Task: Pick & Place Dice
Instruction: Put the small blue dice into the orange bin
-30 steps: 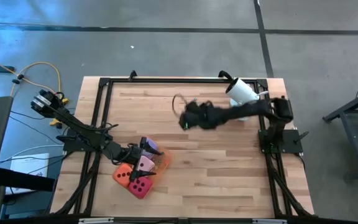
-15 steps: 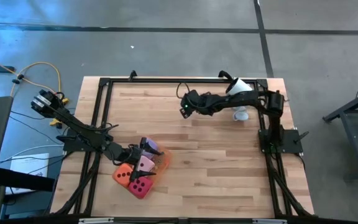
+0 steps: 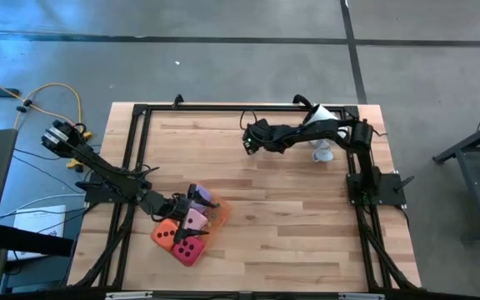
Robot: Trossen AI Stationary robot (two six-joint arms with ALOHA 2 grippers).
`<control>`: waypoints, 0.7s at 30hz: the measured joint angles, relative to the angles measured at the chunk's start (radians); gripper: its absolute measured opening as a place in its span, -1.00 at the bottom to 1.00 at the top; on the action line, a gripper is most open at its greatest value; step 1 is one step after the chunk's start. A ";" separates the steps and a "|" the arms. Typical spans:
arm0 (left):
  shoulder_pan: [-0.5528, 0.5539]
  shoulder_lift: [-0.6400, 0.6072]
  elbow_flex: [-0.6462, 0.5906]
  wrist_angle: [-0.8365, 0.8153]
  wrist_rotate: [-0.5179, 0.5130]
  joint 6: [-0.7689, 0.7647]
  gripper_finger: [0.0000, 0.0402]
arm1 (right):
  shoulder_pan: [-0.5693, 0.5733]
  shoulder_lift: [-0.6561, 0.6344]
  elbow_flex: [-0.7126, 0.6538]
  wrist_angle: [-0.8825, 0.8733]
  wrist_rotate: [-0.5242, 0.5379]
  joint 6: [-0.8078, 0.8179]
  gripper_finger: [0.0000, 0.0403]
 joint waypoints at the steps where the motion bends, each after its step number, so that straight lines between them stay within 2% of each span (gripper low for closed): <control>1: 0.000 0.000 0.000 0.000 0.000 0.000 0.98 | -0.002 0.000 0.000 0.011 -0.003 -0.001 0.56; 8: 0.000 0.000 0.000 0.002 0.000 -0.002 0.98 | -0.018 0.001 0.001 0.038 -0.003 -0.006 0.56; 15: 0.000 0.000 0.000 0.001 0.000 -0.002 0.98 | -0.031 0.055 0.006 0.068 -0.028 -0.004 0.55; 21: 0.000 0.000 0.000 0.000 -0.001 -0.002 0.98 | -0.030 0.075 0.005 0.080 -0.019 0.010 0.40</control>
